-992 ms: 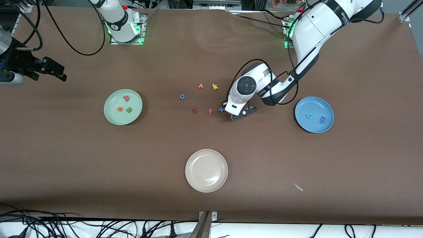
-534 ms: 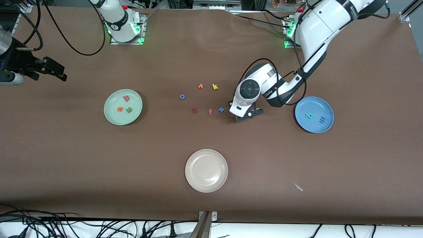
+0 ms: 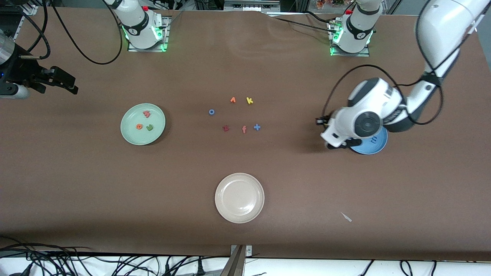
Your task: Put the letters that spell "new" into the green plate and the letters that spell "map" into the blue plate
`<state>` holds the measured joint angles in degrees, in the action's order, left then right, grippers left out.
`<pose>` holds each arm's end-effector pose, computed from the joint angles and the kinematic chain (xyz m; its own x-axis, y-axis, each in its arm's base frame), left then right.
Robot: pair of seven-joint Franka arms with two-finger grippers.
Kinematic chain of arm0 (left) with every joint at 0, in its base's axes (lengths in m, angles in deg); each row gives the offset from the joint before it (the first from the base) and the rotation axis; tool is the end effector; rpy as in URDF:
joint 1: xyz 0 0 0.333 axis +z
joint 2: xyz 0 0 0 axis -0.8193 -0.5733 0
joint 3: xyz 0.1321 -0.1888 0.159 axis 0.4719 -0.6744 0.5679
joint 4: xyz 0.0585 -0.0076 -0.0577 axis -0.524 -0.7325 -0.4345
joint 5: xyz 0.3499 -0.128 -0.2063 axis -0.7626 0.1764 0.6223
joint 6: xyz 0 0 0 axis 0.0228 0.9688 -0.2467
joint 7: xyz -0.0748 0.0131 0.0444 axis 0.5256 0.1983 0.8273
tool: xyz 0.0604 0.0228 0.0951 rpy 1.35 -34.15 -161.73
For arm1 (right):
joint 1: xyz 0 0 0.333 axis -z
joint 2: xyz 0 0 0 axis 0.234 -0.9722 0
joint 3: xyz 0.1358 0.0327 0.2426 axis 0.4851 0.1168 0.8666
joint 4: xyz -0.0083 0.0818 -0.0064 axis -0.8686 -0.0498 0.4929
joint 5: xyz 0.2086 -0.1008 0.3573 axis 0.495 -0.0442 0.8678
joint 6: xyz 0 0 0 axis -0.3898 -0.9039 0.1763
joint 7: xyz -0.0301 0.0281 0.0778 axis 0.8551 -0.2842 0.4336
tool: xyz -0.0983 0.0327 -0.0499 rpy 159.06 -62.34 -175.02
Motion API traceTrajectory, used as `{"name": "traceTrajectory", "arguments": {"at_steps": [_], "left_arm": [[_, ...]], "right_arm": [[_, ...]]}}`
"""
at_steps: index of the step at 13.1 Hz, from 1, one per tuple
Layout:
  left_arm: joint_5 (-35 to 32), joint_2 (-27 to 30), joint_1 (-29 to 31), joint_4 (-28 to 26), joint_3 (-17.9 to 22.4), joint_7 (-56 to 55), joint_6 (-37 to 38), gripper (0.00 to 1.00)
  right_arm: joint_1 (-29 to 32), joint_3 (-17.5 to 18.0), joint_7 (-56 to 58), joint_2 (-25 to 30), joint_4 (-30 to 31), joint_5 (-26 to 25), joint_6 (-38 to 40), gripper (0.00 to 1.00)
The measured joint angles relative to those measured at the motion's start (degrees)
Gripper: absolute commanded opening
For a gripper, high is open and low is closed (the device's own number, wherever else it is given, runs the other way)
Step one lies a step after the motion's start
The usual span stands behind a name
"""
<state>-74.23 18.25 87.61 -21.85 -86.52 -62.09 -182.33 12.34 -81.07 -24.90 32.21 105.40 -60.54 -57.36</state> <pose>0.5683 -0.1827 0.2212 0.9013 0.1142 -0.4179 0.0913 -0.9930 -0.0744 0.5798 0.0149 0.5539 0.9993 -0.0326 -0.0154 -0.0330 -0.9992 -0.0234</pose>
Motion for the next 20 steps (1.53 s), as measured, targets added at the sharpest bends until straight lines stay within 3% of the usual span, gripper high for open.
{"name": "traceTrajectory", "arguments": {"at_steps": [4, 7, 10, 11, 12, 14, 17, 20], "left_arm": [[-5.8, -0.7, 6.2, -2.3, 1.5, 10.9, 0.1, 0.03], [-11.6, -2.1, 6.4, -2.9, 5.0, 16.4, 0.1, 0.06], [-12.7, -3.3, 6.6, -2.9, 7.7, 20.3, 0.0, 0.08], [-12.7, -3.4, 6.6, -2.9, 8.3, 20.8, 0.0, 0.13], [-12.7, -3.6, 6.7, -2.9, 8.8, 21.6, 0.0, 0.31], [-12.7, -4.2, 7.5, -2.9, 9.1, 22.6, 0.0, 1.00], [-12.7, -4.2, 7.9, -2.2, 8.8, 22.8, -0.3, 1.00], [-12.7, -3.3, 7.9, 2.9, 6.0, 22.8, 2.4, 1.00]], "right_arm": [[0.0, 0.0, 0.0, 0.0, 0.0, 0.0, 0.0, 1.00], [0.0, 0.0, 0.0, 0.0, 0.0, 0.0, 0.0, 1.00], [0.0, 0.0, 0.0, -0.1, 0.0, 0.0, 0.1, 1.00], [0.0, 0.0, 0.0, -0.1, 0.0, 0.0, 0.1, 1.00], [0.0, 0.0, 0.0, -0.1, 0.0, 0.0, 0.1, 1.00], [0.0, 0.0, 0.0, -0.1, 0.0, 0.0, 0.1, 1.00], [0.0, 0.0, 0.0, -0.1, 0.0, 0.0, 0.1, 1.00], [0.0, 0.0, 0.0, -0.1, -0.1, 0.0, 0.1, 1.00]]}}
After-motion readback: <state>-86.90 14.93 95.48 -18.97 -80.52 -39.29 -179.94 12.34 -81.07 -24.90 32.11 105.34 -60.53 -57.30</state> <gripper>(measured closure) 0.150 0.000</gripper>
